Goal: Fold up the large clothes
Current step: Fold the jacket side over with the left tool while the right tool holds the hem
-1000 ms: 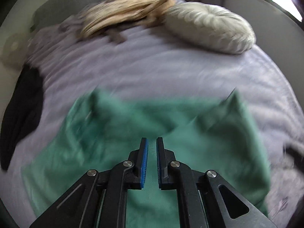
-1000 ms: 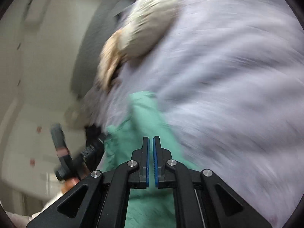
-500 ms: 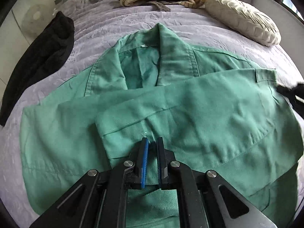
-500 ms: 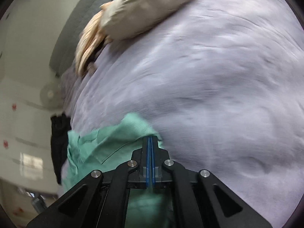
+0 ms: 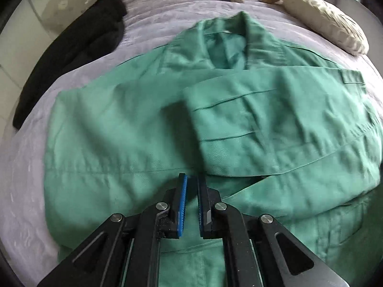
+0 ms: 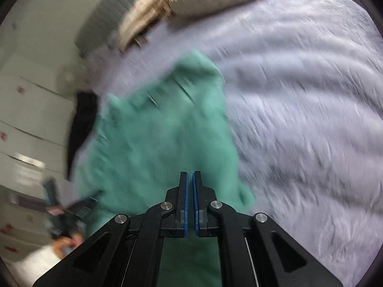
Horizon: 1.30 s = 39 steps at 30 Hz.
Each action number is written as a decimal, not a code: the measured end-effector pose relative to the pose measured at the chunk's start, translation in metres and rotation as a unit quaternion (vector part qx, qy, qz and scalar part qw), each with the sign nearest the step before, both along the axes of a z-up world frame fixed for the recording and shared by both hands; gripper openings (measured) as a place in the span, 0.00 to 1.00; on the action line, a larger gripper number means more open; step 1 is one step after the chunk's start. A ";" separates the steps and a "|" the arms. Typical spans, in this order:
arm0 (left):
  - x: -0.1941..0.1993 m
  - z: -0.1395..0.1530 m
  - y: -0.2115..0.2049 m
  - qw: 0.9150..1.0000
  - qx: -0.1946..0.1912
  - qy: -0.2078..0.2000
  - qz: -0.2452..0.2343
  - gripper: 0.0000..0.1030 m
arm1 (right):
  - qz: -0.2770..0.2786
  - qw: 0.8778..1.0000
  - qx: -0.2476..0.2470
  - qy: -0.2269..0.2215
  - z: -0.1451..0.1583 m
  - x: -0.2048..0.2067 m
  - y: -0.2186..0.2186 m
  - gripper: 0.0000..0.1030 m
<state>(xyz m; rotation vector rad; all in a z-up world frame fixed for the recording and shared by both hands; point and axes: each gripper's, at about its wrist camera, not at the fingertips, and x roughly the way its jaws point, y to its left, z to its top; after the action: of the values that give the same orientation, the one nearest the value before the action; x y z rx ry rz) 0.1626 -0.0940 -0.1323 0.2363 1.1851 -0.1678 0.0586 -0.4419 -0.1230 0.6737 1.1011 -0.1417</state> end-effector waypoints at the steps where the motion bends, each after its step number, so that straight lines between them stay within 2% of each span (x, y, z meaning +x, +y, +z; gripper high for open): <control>1: -0.001 -0.001 0.003 1.000 0.003 0.004 0.003 0.09 | -0.019 1.000 0.024 0.005 -0.009 -0.008 -0.006 0.02; 2: -0.002 0.000 0.006 1.000 0.002 0.005 0.006 0.09 | -0.042 0.997 0.058 -0.005 -0.014 -0.019 -0.015 0.02; 4: -0.007 0.003 0.013 1.000 0.002 0.013 0.012 0.09 | -0.063 0.995 0.080 -0.009 -0.014 -0.031 -0.024 0.01; 7: -0.017 0.007 0.023 1.000 0.011 0.013 0.022 0.09 | -0.057 0.997 0.054 0.008 -0.003 -0.041 -0.025 0.02; 10: -0.030 0.013 0.032 0.999 0.000 0.016 0.039 0.09 | -0.039 0.998 0.040 -0.023 0.023 -0.037 -0.025 0.06; 14: -0.044 0.014 0.034 0.998 -0.006 0.020 0.054 0.09 | -0.010 0.998 0.017 -0.058 0.044 0.018 -0.033 0.06; 18: -0.058 0.012 0.029 0.996 -0.025 0.031 0.074 0.09 | 0.015 0.998 0.000 -0.064 0.041 0.089 -0.036 0.06; 20: -0.064 0.010 0.024 0.996 -0.026 0.033 0.074 0.09 | 0.010 0.998 -0.003 -0.055 0.028 0.118 -0.039 0.06; 23: -0.073 0.007 0.019 0.996 -0.022 0.040 0.072 0.09 | -0.020 1.000 -0.007 -0.014 0.006 0.133 -0.056 0.06; 27: -0.076 0.009 0.019 0.996 -0.018 0.043 0.069 0.09 | -0.050 0.999 0.006 -0.015 0.013 0.109 -0.064 0.06; 33: -0.083 0.012 0.028 0.996 -0.018 0.050 0.073 0.09 | -0.004 0.999 0.034 -0.006 0.031 0.055 -0.036 0.06; 34: -0.085 0.014 0.029 0.996 -0.021 0.052 0.075 0.09 | 0.004 0.999 0.036 -0.002 0.033 0.047 -0.029 0.08; 35: -0.086 0.015 0.030 0.995 -0.025 0.055 0.076 0.09 | 0.013 0.999 0.039 0.003 0.036 0.035 -0.021 0.23; 36: -0.096 0.019 0.033 0.995 -0.028 0.057 0.077 0.13 | 0.019 0.999 0.039 0.010 0.038 0.025 -0.015 0.34; 37: -0.097 0.020 0.034 0.995 -0.028 0.059 0.078 0.30 | 0.023 0.999 0.036 0.015 0.040 0.014 -0.008 0.59; 38: -0.100 0.022 0.035 0.994 -0.026 0.062 0.081 0.92 | 0.029 0.999 0.033 0.018 0.043 0.002 -0.001 0.69; 39: -0.103 0.026 0.038 0.994 -0.021 0.051 0.092 0.98 | 0.039 0.998 0.033 0.026 0.044 -0.009 0.007 0.69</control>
<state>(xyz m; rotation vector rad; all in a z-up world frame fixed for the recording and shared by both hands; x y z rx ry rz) 0.0593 -0.0564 -0.1066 0.0817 1.2974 -0.0446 0.0495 -0.4350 -0.0793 0.6876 1.1846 -0.0576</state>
